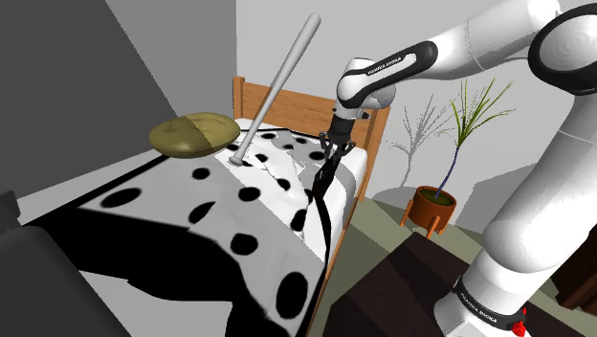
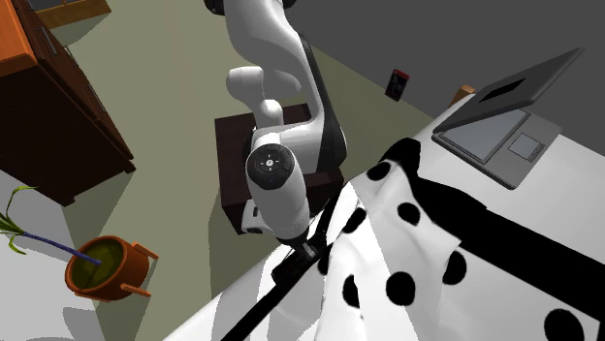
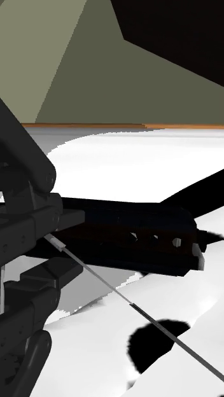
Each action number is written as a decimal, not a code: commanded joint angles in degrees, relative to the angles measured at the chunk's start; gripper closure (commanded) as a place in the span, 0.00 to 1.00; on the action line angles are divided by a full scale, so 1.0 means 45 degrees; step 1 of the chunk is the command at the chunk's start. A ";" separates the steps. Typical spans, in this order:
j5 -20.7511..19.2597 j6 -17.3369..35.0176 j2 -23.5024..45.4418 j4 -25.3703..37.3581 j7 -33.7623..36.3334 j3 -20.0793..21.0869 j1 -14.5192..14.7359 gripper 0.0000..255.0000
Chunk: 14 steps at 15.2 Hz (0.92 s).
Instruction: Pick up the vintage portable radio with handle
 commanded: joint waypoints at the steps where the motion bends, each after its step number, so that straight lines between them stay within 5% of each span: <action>1: -0.0002 0.0003 0.0009 -0.0002 0.0000 -0.0003 -0.0002 1.00; 14: -0.0011 -0.1983 -0.0729 0.1253 0.0133 -0.0038 -0.0036 1.00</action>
